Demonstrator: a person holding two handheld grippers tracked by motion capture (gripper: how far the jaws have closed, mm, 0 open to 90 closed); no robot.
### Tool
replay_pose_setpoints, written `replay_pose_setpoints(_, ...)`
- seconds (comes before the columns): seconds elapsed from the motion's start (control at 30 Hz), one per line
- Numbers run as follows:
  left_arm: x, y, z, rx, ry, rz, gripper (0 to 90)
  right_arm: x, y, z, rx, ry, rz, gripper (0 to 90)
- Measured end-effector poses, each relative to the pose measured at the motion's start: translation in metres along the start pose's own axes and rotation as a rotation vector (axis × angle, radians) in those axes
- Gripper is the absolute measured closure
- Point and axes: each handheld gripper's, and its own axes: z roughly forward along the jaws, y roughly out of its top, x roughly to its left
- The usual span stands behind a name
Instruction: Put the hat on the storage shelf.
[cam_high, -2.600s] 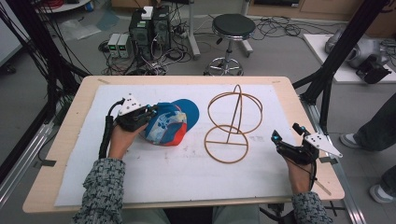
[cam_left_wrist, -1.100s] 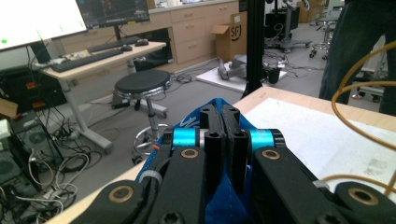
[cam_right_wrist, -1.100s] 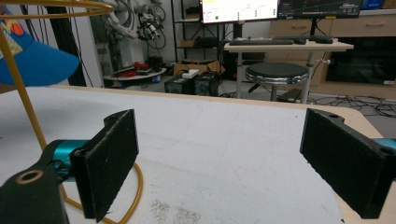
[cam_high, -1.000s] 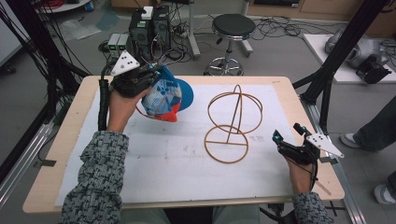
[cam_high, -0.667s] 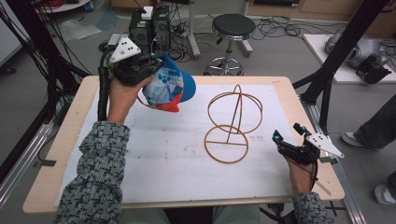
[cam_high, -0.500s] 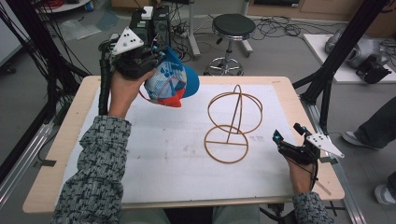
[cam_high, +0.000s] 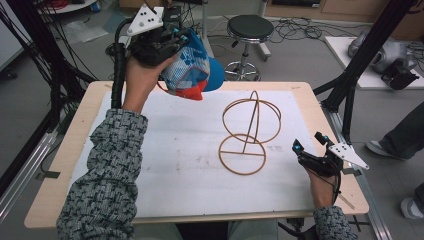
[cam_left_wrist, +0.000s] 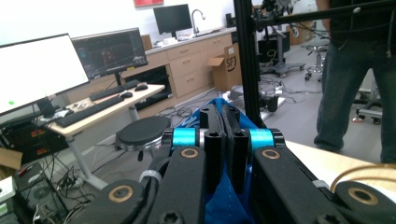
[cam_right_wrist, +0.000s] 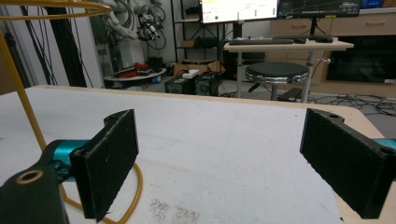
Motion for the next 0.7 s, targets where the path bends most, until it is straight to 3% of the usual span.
replay_pose_setpoints(0.3, -0.011, 0.025, 0.015, -0.016, -0.013, 0.031, 88.4, -0.001, 0.000, 0.000, 0.000, 0.004, -0.001, 10.7)
replay_pose_setpoints(0.7, -0.031, 0.051, 0.039, -0.046, -0.068, 0.051, 88.4, -0.001, -0.001, -0.003, -0.004, 0.004, 0.008, 10.7)
